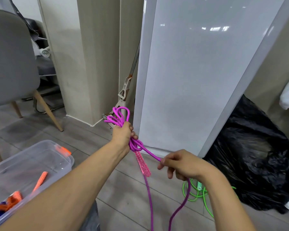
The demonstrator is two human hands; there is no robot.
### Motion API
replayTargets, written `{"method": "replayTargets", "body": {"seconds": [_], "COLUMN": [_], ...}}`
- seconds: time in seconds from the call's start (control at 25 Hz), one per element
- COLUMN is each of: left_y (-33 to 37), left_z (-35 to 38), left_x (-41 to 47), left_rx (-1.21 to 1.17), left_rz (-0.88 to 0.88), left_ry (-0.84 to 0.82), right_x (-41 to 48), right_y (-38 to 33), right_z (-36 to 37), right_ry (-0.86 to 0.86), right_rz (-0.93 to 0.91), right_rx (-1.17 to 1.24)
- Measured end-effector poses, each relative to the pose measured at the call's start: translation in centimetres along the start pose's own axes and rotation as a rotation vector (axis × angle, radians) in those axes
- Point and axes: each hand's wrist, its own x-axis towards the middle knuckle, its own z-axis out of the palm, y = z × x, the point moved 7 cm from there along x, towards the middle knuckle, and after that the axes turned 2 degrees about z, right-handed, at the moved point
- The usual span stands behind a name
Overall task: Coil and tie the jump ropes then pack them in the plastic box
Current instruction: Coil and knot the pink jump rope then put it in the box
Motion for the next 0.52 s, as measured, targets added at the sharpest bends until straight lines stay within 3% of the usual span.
{"method": "replayTargets", "body": {"seconds": [0.12, 0.24, 0.36, 0.52], "left_y": [1.2, 1.3, 0.7, -0.9], "left_z": [-0.8, 0.4, 2.1, 3.5], "left_x": [0.1, -0.8, -3.0, -5.7], "left_rx": [0.232, 0.414, 0.575, 0.704], "left_rz": [0.123, 0.17, 0.168, 0.123], "left_ry": [0.009, -0.153, -0.344, -0.497], "right_x": [-0.4, -1.1, -1.0, -0.6], "right_y": [1.9, 0.8, -2.1, -3.8], "right_z": [-4.1, -6.4, -4.6, -1.6], "right_ry": [0.293, 0.621, 0.57, 0.43], "right_rz": [0.099, -0.011, -0.212, -0.262], "right_rx": [-0.212, -0.203, -0.04, 0.094]}}
